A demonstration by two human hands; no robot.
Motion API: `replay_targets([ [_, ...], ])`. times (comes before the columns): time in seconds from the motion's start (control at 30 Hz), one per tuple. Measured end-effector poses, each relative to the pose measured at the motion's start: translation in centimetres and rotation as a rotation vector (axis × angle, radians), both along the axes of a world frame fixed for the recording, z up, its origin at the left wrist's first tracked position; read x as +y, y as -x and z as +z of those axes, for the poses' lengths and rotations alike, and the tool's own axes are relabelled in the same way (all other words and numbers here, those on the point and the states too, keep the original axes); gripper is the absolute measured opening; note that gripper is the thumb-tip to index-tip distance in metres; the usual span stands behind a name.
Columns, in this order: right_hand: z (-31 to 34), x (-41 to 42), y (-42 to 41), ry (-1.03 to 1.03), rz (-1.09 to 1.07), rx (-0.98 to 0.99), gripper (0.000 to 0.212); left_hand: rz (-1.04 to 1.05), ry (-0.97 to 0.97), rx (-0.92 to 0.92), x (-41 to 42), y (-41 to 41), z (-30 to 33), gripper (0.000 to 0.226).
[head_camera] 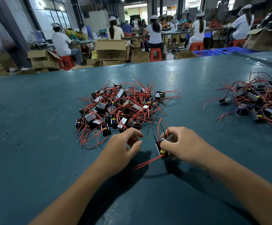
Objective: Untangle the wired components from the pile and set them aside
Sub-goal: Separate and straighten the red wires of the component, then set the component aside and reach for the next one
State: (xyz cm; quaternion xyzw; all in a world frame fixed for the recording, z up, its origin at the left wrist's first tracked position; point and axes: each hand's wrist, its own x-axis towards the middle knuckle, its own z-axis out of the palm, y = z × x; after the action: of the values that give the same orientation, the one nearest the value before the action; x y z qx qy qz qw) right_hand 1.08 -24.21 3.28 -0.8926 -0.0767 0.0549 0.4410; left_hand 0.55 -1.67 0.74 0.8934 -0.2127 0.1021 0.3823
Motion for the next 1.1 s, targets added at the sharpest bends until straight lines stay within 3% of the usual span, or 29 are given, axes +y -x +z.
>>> replay_targets([
  [0.23,-0.5,-0.9,-1.1,0.001,-0.053,-0.024,0.016,0.001,-0.133,-0.175,0.2,-0.9,-1.1,0.011],
  [0.4,1.1,-2.8,-3.1,0.165,-0.179,-0.044,0.018,0.039,-0.140,-0.228,0.2,-1.2,-1.4,0.009],
  [0.53,6.8,-8.9,-6.9,0.497,-0.456,-0.245,0.040,0.050,-0.129,-0.197,0.4,-1.2,-1.5,0.007],
  [0.63,10.4,-13.3,-8.3,0.720,-0.659,-0.199,0.070,0.052,-0.134,-0.188,0.2,-1.3,-1.5,0.006],
  [0.7,10.8,-13.4,-8.5,0.754,-0.724,-0.214,0.081,0.052,-0.134,-0.185,0.1,-1.4,-1.5,0.006],
  [0.8,9.7,-10.1,-8.3,0.670,-0.518,-0.308,0.067,0.071,-0.120,-0.168,0.2,-1.5,-1.5,0.009],
  [0.93,6.6,-4.8,-7.7,0.626,-0.201,-0.216,0.053,0.100,-0.105,-0.171,0.4,-1.4,-1.7,0.010],
  [1.1,4.3,0.8,-9.0,0.442,-0.009,-0.355,0.031,0.130,-0.131,-0.247,0.2,-1.6,-2.0,0.007],
])
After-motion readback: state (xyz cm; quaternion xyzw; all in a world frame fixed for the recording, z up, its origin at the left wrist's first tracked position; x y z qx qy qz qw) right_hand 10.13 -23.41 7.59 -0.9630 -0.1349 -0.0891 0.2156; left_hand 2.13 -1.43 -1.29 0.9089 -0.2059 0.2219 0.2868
